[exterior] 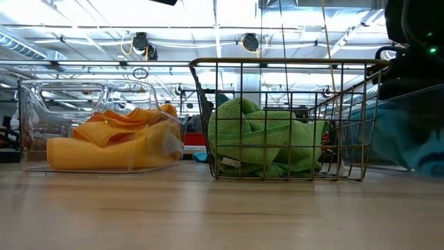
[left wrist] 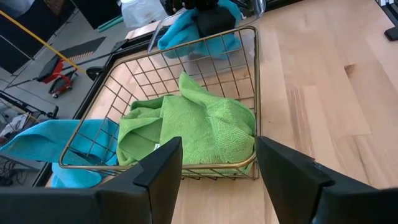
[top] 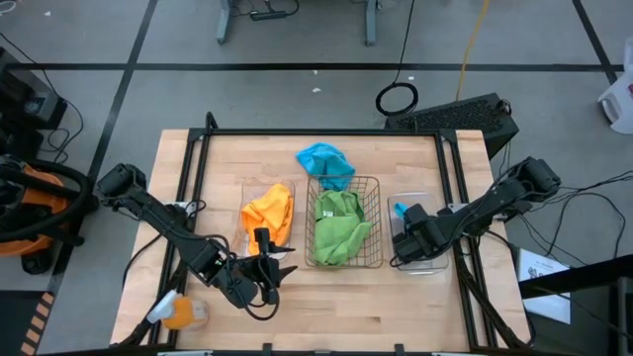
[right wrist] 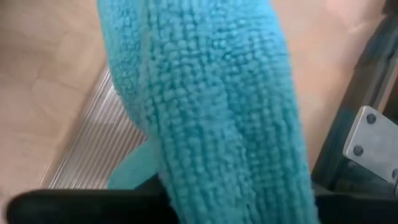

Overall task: Sort microfiber towel by color & place in baskets
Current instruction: Put the bottom blue microfiber towel into the right transparent bin

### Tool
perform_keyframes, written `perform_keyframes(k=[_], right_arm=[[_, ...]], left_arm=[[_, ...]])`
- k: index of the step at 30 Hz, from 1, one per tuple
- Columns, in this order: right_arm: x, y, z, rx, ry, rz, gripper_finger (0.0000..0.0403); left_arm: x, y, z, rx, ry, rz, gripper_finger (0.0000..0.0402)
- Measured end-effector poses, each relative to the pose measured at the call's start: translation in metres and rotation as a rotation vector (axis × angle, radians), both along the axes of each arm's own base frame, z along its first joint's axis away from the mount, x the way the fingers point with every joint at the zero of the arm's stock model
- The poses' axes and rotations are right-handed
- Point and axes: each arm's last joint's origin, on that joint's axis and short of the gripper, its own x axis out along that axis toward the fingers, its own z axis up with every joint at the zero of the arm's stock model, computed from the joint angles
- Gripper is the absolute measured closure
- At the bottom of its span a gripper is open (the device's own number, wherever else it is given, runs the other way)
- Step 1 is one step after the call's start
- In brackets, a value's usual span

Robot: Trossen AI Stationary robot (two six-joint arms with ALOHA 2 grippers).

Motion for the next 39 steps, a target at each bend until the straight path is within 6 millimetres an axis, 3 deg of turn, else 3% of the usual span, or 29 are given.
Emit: perform_keyframes(k=[11,16,22,28,33,39], right_arm=[[0.010,0.005,0.013,0.032,-0.020,0.119,0.0158],[0.017,0.008,0.026,0.023,-0.047,0.161,0.0129],[0.027,0.015,0.044,0.051,-0.095,0.229,0.0127],[0.028,0.030,0.059,0.073,-0.143,0.310,0.0173],[0.018,0.041,0.052,0.051,-0.142,0.337,0.0266],[0.007,0.041,0.026,0.022,-0.117,0.337,0.0388]], left_arm=[[0.000,0.000,0.000,0.000,0.001,0.000,0.0190],[0.000,0.000,0.000,0.000,0.001,0.000,0.0190],[0.000,0.000,0.000,0.000,0.001,0.001,0.0190],[0.000,0.000,0.000,0.000,0.001,0.000,0.0190],[0.000,-0.001,0.000,-0.009,0.008,-0.012,0.0190],[0.000,-0.001,0.000,-0.024,0.012,-0.027,0.0190]])
